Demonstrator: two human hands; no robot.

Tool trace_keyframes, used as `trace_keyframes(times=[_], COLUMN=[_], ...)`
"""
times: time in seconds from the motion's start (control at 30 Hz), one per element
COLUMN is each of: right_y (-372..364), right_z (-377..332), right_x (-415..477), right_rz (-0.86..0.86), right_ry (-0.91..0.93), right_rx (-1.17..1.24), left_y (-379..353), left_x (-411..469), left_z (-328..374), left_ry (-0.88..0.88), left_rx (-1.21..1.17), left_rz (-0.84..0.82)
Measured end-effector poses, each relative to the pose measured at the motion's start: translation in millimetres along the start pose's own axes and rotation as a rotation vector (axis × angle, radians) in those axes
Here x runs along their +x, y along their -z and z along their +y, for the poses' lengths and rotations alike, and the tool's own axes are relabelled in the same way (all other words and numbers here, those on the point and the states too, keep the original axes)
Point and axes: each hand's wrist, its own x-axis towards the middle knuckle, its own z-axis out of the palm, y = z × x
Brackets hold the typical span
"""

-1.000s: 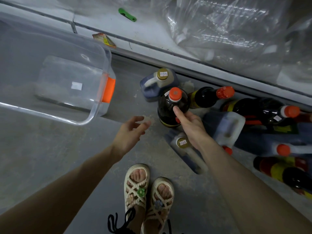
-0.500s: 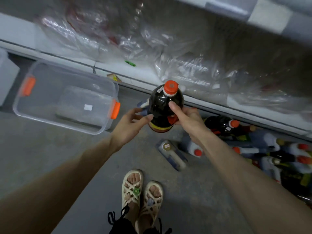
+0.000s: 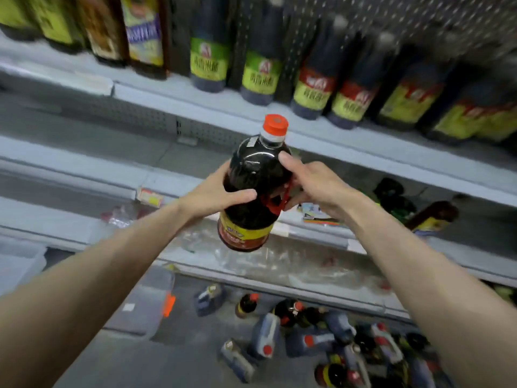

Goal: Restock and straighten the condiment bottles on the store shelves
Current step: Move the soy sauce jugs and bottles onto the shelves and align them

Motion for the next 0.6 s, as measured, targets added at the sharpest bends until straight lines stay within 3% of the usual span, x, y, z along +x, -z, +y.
trace_keyframes(times=[0.27, 0.47, 0.6], right_y=[90.9, 132.2, 152.3], right_z=[-187.6, -267.3, -302.7], right_x=[-102.7, -158.4, -186.7], right_rz=[0.091, 0.181, 0.232], right_ry=[0.141, 0.186, 0.241], right_rx=[-0.209, -0.269, -0.168], left_y=[-3.2, -16.2, -29.6], left_x=[-13.6, -30.4, -32.9], left_z=[215.4, 321.7, 372.6], left_ry=[-0.304, -0.459, -0.514], left_rx=[0.071, 0.034, 0.062], left_rz=[0.101, 0.087, 0.096])
